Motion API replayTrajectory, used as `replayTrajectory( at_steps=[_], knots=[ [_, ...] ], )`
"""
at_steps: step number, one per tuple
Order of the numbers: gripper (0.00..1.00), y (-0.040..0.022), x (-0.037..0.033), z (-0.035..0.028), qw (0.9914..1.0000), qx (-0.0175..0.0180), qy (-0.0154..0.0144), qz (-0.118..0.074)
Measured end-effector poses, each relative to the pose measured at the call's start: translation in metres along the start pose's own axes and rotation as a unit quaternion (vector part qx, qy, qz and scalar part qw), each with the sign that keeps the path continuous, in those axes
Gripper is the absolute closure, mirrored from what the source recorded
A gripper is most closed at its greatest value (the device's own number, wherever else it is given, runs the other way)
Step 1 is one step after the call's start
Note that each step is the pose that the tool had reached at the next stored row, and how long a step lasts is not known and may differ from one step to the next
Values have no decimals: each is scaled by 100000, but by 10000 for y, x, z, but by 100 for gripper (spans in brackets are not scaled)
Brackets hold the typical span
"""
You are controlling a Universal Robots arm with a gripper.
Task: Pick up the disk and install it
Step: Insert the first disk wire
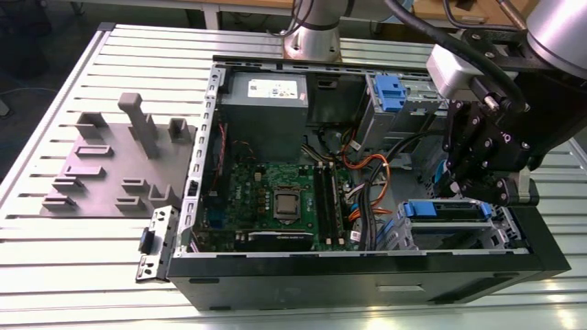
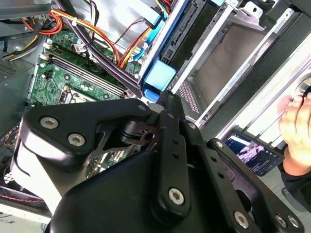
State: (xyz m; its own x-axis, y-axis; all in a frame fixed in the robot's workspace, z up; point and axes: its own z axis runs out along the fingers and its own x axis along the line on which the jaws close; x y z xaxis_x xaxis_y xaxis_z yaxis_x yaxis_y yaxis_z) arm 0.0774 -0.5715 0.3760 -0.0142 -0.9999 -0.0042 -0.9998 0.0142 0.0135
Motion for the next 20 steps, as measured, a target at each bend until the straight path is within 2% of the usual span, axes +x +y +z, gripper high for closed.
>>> replayTrajectory(
  at_steps=[2,4,9,14,20],
  knots=[
    [89,-7,0,1,100000,0,-9,2],
    [89,-43,0,1,100000,0,-10,1],
    [89,-188,-3,4,100000,-77,-4,3],
    [89,-224,-3,4,100000,-83,0,1],
    [89,-226,-3,4,100000,-83,1,2]
  ],
)
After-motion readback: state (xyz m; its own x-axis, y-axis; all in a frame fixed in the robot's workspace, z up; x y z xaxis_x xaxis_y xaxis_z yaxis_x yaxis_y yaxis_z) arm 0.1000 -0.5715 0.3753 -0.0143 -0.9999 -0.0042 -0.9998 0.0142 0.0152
